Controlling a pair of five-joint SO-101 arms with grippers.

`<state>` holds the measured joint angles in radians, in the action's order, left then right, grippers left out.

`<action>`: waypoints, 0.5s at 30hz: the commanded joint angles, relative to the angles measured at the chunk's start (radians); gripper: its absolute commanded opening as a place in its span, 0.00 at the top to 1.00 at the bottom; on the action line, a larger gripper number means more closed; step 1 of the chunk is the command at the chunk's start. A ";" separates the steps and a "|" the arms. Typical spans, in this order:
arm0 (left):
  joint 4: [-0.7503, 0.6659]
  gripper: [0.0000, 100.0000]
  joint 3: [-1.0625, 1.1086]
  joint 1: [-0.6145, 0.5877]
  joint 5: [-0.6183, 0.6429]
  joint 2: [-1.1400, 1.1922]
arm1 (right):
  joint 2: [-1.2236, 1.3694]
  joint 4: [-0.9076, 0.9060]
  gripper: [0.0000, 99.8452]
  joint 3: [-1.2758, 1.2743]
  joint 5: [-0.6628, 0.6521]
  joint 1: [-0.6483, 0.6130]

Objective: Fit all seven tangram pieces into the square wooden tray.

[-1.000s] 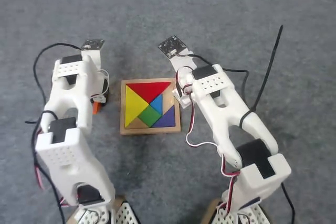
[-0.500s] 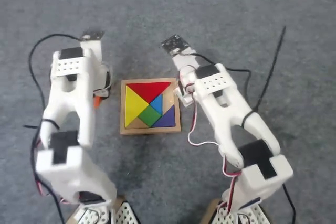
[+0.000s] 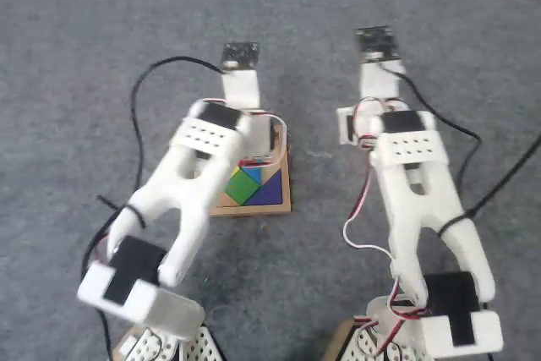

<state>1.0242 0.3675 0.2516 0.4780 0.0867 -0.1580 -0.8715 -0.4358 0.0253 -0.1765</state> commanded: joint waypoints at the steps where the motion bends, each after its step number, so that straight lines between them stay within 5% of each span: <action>1: -0.061 0.98 -0.015 0.018 0.098 0.043 | -0.064 0.019 0.99 0.009 0.025 0.010; 15: -0.066 0.98 -0.171 0.089 0.137 0.252 | -0.062 0.031 0.99 -0.014 0.018 -0.042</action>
<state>0.9720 0.2693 0.3360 0.6007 0.3353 -0.1596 -0.8638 -0.4603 0.0361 -0.1949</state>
